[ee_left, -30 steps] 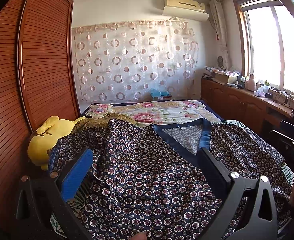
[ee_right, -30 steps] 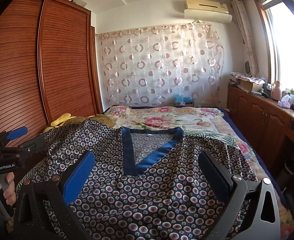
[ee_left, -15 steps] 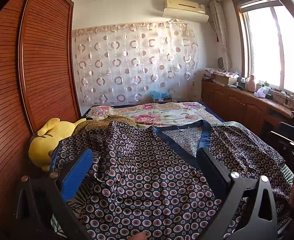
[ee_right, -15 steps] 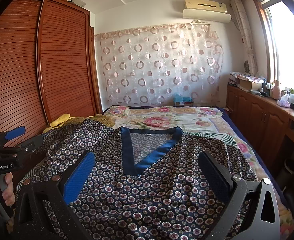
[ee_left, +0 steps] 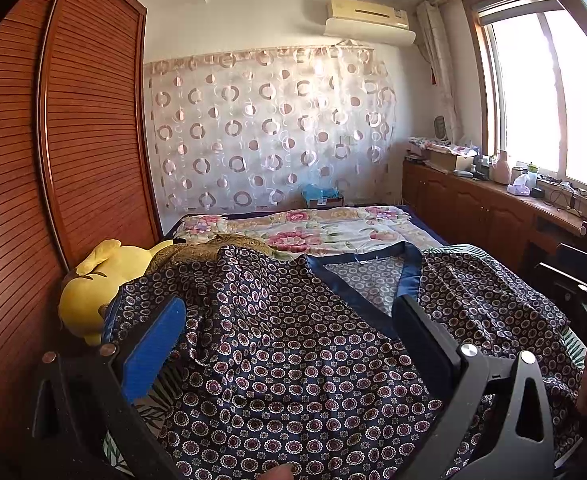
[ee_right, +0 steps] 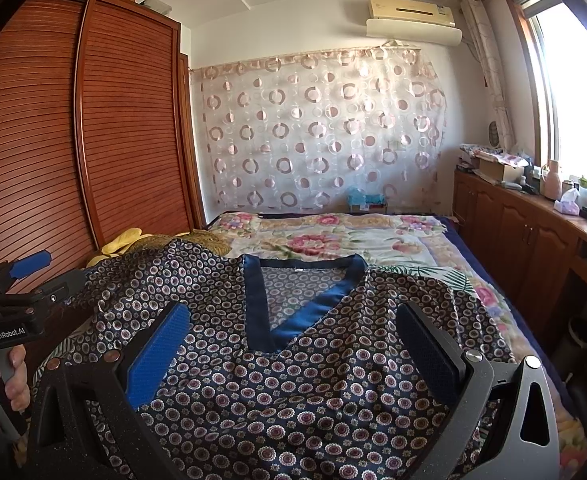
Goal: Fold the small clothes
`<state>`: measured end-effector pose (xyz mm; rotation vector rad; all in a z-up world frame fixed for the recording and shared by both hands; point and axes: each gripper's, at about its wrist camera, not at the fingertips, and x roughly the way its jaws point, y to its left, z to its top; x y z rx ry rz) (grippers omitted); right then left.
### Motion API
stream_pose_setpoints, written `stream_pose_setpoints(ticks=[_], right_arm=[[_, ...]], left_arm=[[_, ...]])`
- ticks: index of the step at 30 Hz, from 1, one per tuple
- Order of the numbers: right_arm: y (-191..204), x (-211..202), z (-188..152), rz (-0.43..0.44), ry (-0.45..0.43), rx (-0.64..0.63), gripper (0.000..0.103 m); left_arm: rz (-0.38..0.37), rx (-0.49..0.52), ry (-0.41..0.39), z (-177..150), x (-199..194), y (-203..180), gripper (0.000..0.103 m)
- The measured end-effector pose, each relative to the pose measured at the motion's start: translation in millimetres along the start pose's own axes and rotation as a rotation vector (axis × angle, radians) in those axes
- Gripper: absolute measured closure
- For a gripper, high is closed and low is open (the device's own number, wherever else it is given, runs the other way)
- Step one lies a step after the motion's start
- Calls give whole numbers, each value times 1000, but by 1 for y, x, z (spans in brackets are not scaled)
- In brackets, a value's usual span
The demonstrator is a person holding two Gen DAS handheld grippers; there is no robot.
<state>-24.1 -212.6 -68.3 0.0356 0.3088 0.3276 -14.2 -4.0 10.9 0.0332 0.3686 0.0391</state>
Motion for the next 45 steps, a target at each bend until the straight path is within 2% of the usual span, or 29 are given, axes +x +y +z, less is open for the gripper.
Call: stream_pose_setpoints(ticks=[27,35,45], right_arm=[[0,9,-1,10,15,-2,0],[0,31,-13,50,98,-22,0],[8,69,-20,104,210,-67,0]], left_arm=[[3,-4,17,-3,4,2,0],[29,-7,46,-14,15,10,0],[56,-31,107,-29,33,40,0]])
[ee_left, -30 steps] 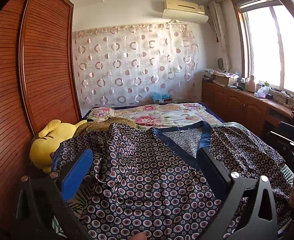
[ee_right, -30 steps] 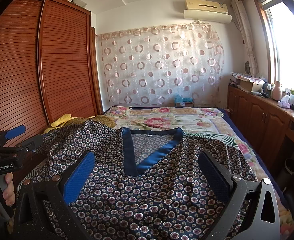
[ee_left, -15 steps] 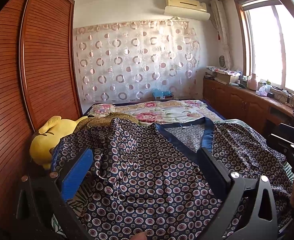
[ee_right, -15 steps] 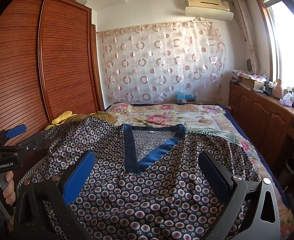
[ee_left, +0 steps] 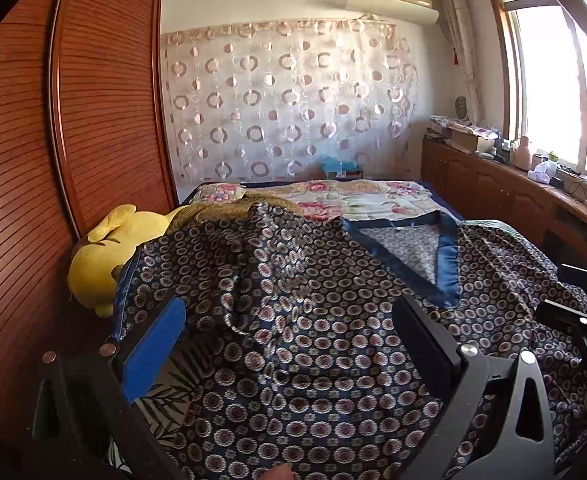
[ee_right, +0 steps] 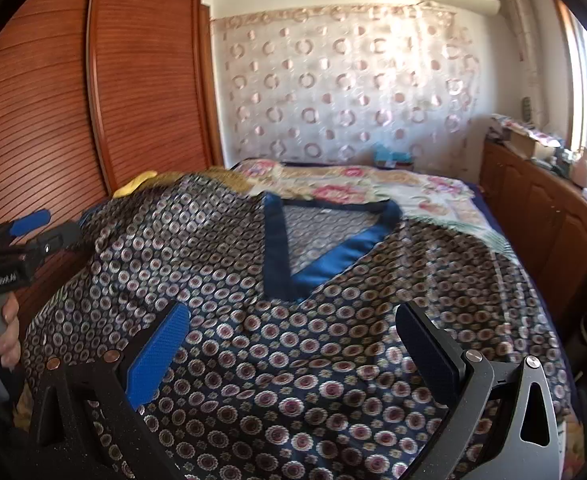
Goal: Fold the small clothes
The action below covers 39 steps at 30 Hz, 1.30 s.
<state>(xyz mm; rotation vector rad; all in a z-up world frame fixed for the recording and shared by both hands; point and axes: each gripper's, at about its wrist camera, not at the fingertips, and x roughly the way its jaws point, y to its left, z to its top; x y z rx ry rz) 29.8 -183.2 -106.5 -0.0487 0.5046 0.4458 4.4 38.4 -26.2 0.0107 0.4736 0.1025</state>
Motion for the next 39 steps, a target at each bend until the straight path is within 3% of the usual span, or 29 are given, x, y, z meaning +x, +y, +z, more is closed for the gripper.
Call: stream_pose_setpoints(ticks=[8,16,21,23,29,36,39], right_arm=[[7,26,-3,62,63,-47,7],[20,50,-4,79,87,-90,7],[27,55,5,106,80,-106,7],[28,55,8,115,75,-108,7],[33,62,16,146,77,-106,7],[39,64,17,171,81,-113,7],[39,64,15,178,84,-111,7]], left_arm=[[5,-15,45,-11,15,29,0],[16,-34,73,-16,31,80,0],[23,-77,103,-15,47,116,11],[14,-98,126,-15,55,128,20],[10,-156,182,-21,79,152,36],[-66,-231,235,-33,94,160,42],[-96,-227,237,-34,96,159,63]])
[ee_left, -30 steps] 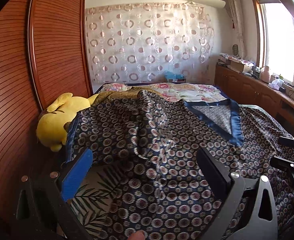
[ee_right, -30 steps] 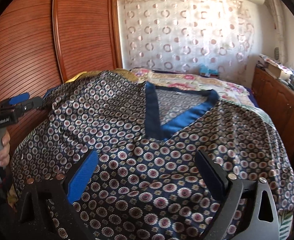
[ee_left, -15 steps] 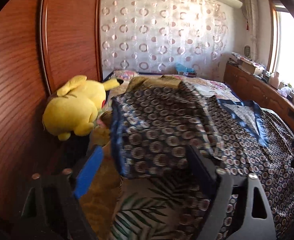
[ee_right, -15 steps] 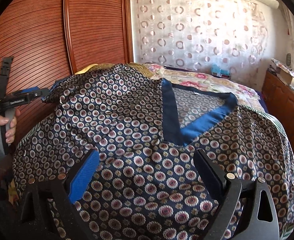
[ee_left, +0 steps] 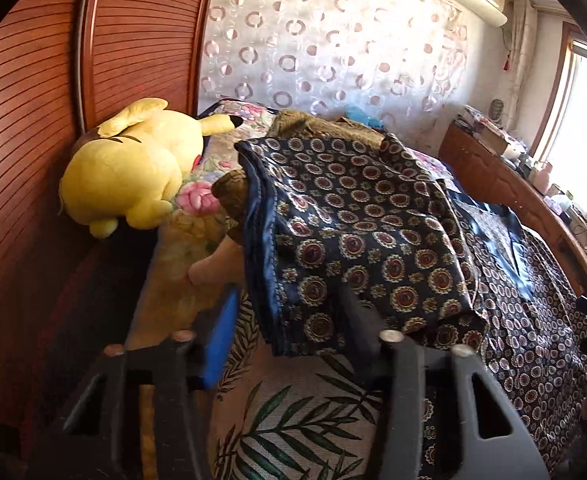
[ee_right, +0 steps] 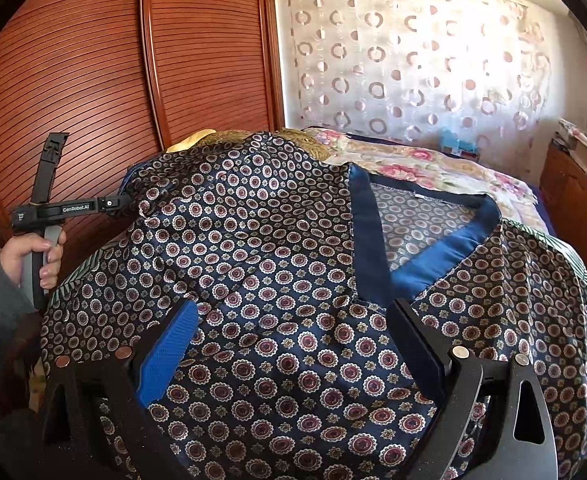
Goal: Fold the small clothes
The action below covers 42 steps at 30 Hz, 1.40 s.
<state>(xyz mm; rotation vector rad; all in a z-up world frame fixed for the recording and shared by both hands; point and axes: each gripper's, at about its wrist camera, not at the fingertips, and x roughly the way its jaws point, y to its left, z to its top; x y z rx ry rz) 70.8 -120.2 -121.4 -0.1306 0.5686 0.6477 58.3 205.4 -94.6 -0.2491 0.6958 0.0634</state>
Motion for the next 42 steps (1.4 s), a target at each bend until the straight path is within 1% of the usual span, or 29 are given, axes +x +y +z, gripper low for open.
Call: stream_pose_setpoints(ticks=[2,4,7,11,14,17,21,24,27,31,33,36,38,39,40,41,42], right_arm=[[-2,-1,-1,2,-3,5,7],[-3,-3,-2,5,-8,15,7],[-4,-6,-3,4,-11,28,7],[-6,-7,-5,1,-13,43,7],[-9,-11,-6,-3,-22,52,7],[-13,-15,-7,-9,-31,62,7],[-20,-19,-10,-19,-35,78,7],[-22,-22,-12,-26,-35,89,7],[-26,-26,-15,-30,-38,103,7],[-31,-28,-18,-30,-39,120,7],[-33,-28,-19,-30,-37,126,7],[-34,-27,-18,-28,-35,130,7],[-33,-26,-16,-28,-33,124,7],[-33,-26,-15,-27,-32,118,7],[-32,-26,-14,-28,-31,113,7],[-31,-25,-11,-28,-30,106,7],[-30,-23,-9,-25,-29,102,7]], left_arm=[[-18,8,-6,2,-2,-2,85],[-43,16,-12,5,-3,-4,98],[-34,45,-44,8,-15,-9,99],[-56,90,-95,21,-32,-27,100],[-85,136,-121,36,-40,-48,100],[-109,201,-138,55,-42,-78,100],[-146,277,-135,67,-37,-114,100],[-183,329,-114,65,-33,-141,100],[-232,363,-83,51,-33,-161,100],[-246,398,-43,28,-34,-175,100],[-231,406,-31,21,-34,-178,100],[-200,399,-32,15,-40,-174,89],[-189,384,-56,14,-49,-168,73],[-183,376,-69,15,-52,-164,70],[-178,368,-81,16,-56,-160,62],[-174,362,-90,17,-58,-157,57],[-164,353,-106,19,-64,-151,54]])
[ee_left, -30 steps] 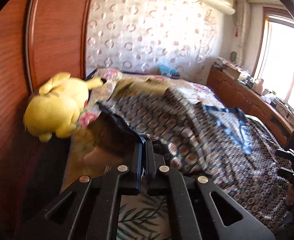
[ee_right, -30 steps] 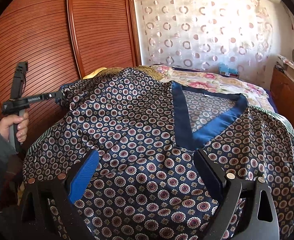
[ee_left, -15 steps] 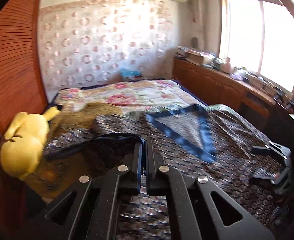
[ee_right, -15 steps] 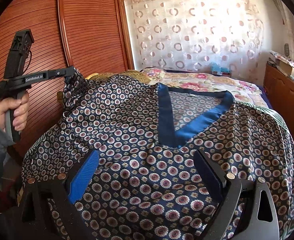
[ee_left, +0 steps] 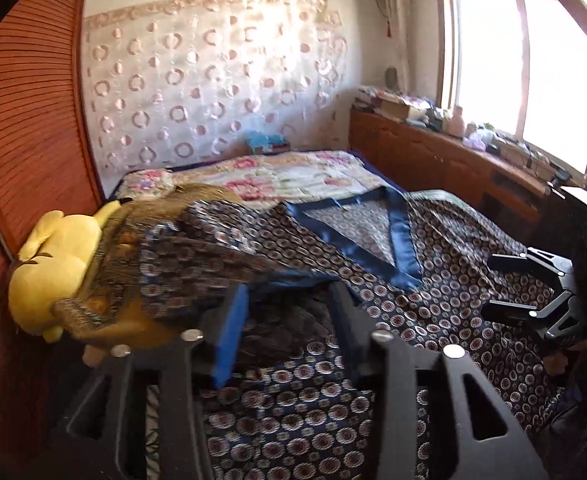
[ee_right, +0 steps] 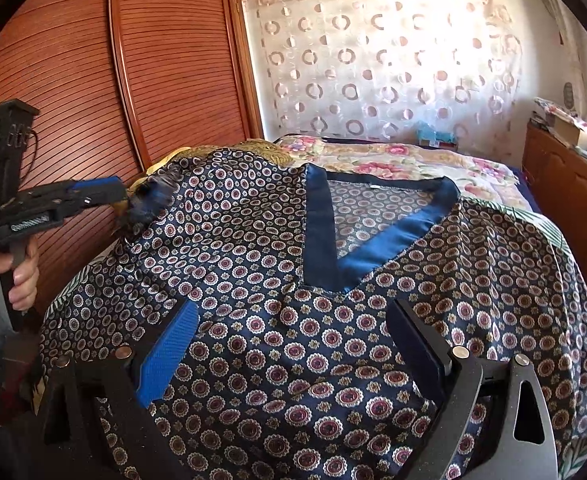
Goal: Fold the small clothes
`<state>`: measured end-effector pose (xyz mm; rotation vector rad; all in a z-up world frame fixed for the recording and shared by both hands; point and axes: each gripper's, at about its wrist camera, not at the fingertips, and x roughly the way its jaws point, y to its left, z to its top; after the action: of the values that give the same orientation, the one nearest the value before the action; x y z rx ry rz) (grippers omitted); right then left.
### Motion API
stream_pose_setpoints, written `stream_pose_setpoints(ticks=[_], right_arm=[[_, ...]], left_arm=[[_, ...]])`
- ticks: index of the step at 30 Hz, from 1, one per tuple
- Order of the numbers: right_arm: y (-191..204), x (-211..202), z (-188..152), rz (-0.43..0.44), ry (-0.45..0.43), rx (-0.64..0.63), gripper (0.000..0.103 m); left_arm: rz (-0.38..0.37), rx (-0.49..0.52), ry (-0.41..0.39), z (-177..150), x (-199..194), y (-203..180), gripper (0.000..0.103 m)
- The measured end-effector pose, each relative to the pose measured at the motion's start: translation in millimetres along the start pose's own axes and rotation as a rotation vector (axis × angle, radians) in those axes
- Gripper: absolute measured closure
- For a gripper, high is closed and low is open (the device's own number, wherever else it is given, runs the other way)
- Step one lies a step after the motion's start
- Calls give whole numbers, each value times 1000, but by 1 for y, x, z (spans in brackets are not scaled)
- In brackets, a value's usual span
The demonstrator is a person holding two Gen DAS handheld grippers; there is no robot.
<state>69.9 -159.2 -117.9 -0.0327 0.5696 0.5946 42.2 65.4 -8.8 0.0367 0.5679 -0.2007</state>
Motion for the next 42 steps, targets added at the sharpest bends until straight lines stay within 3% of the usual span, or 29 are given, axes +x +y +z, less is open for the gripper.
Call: stream_pose_setpoints(ticks=[2,4,10,17,22,27,31,34,36,39,42], right_arm=[[5,3,8,5,-1,-21,7],[12,6,16,10,-8,-55,7],[42,28,52,86,-31,-157,7],[80,81,83,205,-6,-263,25],[109,125,99,266,38,-339,26],[131,165,99,223,109,-427,27],[136,185,100,186,140,-458,36],[133,197,109,164,141,-443,58],[127,199,118,133,103,-413,83],[105,188,134,52,10,-317,86],[73,184,143,-25,-9,-195,86]], left_arm=[[25,-14,-23,0,-10,10,33],[37,-31,-42,-2,-17,18,20],[108,-85,-69,-11,-31,45,17],[161,-126,-70,-23,-39,67,17],[166,-137,-68,-31,-41,75,17],[169,-144,-59,-39,-41,80,17],[173,-147,-48,-46,-40,84,17],[174,-157,-45,-49,-40,88,17],[172,-161,-46,-52,-39,88,17],[170,-155,-40,-53,-38,85,17],[161,-152,-35,-51,-33,82,17]])
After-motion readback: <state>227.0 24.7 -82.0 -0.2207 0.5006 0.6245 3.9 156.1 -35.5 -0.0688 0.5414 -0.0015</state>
